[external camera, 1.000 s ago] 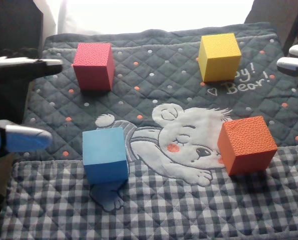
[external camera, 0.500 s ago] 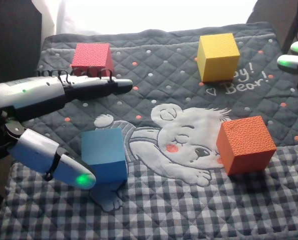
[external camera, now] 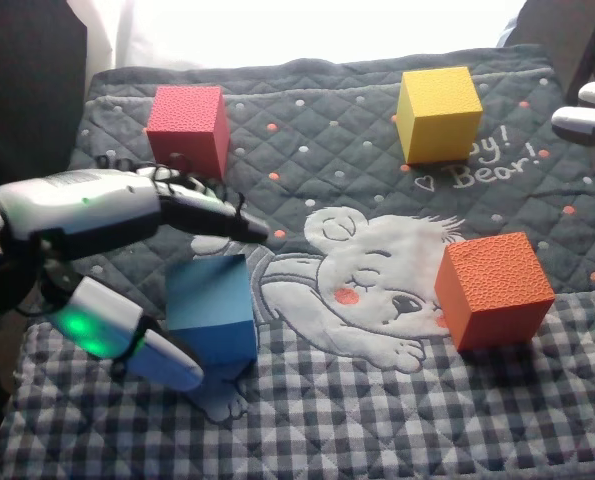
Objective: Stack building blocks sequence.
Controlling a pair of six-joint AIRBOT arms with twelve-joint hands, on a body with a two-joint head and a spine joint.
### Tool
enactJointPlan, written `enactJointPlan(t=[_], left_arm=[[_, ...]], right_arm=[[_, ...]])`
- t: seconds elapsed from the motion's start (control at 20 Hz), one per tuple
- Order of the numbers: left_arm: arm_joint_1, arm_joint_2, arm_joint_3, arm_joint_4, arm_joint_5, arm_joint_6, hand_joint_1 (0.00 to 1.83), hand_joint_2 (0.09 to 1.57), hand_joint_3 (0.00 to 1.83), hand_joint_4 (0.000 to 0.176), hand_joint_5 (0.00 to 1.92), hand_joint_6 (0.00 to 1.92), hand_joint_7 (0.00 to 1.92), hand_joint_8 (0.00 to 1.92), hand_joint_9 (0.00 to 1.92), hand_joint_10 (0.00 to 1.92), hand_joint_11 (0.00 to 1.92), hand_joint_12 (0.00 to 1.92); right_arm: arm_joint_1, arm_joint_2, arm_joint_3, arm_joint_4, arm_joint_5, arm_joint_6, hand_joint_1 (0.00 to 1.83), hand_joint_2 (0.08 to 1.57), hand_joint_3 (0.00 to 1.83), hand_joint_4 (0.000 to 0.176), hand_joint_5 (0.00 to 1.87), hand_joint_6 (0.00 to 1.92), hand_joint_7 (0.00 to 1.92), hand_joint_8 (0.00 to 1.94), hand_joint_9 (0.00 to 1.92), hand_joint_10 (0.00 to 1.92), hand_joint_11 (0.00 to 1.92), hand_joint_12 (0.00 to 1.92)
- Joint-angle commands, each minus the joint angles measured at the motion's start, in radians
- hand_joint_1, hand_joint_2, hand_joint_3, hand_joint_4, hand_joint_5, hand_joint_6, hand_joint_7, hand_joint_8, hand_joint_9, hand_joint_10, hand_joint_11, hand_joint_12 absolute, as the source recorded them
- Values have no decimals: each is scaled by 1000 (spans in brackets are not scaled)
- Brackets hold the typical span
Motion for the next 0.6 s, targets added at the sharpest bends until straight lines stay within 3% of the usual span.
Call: enactJointPlan(t=[0.0,0.05,0.1,0.15,0.25,0.3,0.35,0.4,0.45,0.5,0.55], left_arm=[[-15,-8,-1,-12,-84,-8,851,819,1,0,660,8,661,40,573,65,16,1147],[-20,-14,-1,-3,-78,-8,906,891,7,0,748,20,763,73,691,130,77,1421],[-22,-18,-1,5,-73,-8,947,917,0,0,797,5,774,191,601,547,108,1569],[-26,-25,-1,18,-62,-8,975,925,0,0,837,7,713,468,510,991,167,1667],[-31,-29,0,27,-55,-8,1063,972,5,0,872,11,692,637,502,1241,251,1692],[-39,-29,3,26,-57,-8,1217,1170,1,0,890,929,832,1381,649,1403,415,1697],[-44,-28,5,24,-57,-7,1217,1170,1,0,890,929,832,1381,649,1403,415,1697],[-58,-24,8,20,-57,1,1231,1165,0,0,906,952,866,1367,751,1392,571,1601],[-75,-17,8,16,-57,11,1255,1137,0,0,963,854,932,1289,887,1311,804,1478],[-96,-8,7,8,-57,33,1267,1132,0,0,999,726,926,1340,981,1337,938,1510],[-112,0,6,3,-54,49,1269,1130,0,0,985,752,940,1322,1041,1360,1045,1577]], right_arm=[[12,7,6,38,120,3,453,1182,6,157,78,1,148,8,167,7,40,182],[11,7,6,40,120,3,418,1190,7,150,87,3,150,6,160,3,14,171],[11,7,6,41,120,3,400,1193,7,144,97,6,150,5,158,1,12,170],[11,7,6,43,119,3,397,1197,7,141,104,8,155,6,161,3,30,177],[9,7,6,44,119,3,388,1197,5,146,115,9,157,4,169,4,34,181],[8,7,5,46,119,3,335,1204,6,138,129,8,167,5,182,6,24,179],[7,7,5,46,119,3,335,1204,6,138,129,8,167,5,182,6,24,179],[5,7,5,48,119,3,315,1209,6,140,126,5,165,2,183,5,28,182],[4,7,5,50,120,3,321,1221,9,134,130,5,162,1,181,3,54,194],[2,7,5,52,120,3,322,1226,10,132,129,4,164,1,182,3,60,197],[2,7,5,54,120,3,325,1231,11,132,123,1,156,0,169,0,53,195]])
